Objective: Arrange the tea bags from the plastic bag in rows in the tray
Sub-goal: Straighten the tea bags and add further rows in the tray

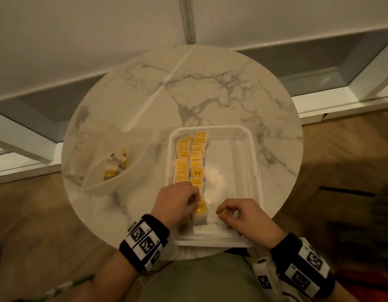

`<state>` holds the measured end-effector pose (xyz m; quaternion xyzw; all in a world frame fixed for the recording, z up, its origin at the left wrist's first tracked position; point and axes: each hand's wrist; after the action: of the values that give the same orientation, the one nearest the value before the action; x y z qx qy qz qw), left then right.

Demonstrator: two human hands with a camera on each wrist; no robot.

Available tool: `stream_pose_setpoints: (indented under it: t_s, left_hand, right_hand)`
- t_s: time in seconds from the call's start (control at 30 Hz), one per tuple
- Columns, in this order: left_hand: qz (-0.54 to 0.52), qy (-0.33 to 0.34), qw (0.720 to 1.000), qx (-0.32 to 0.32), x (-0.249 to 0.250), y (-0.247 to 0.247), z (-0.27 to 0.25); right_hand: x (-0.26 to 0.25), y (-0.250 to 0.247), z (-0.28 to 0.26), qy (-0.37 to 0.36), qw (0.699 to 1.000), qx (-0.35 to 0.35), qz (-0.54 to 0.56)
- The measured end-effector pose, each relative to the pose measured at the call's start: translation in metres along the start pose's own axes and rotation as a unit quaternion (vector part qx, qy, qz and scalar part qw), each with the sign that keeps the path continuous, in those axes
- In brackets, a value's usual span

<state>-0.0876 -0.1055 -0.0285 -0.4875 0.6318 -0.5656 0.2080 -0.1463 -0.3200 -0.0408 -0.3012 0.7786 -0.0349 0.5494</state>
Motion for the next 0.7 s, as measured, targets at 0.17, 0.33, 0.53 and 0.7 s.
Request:
stream_pose_setpoints:
  t_s: [0.17, 0.33, 0.53, 0.7]
  left_hand:
    - [-0.007, -0.027, 1.0, 0.01, 0.005, 0.0, 0.006]
    - [-0.022, 0.012, 1.0, 0.014, 0.012, -0.004, 0.0]
    - [0.034, 0.055, 0.992, -0.105, 0.022, 0.008, -0.005]
    - [0.016, 0.002, 0.997, -0.076, 0.025, 0.015, -0.002]
  right_hand:
    - [0.003, -0.002, 0.002, -0.011, 1.0, 0.01, -0.002]
    - [0.003, -0.005, 0.003, -0.016, 1.0, 0.008, -0.006]
    - [0.003, -0.006, 0.004, -0.021, 1.0, 0.001, -0.002]
    - [0.005, -0.005, 0.001, -0.042, 0.998, -0.036, -0.03]
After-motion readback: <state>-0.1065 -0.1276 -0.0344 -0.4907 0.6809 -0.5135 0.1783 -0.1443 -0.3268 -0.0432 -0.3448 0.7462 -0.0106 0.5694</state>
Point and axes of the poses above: each hand's wrist, its own z-axis towards the middle knuckle, its own y-axis out of the palm, x = y × z, and after that the axes turned 4 degrees about y, right-handed
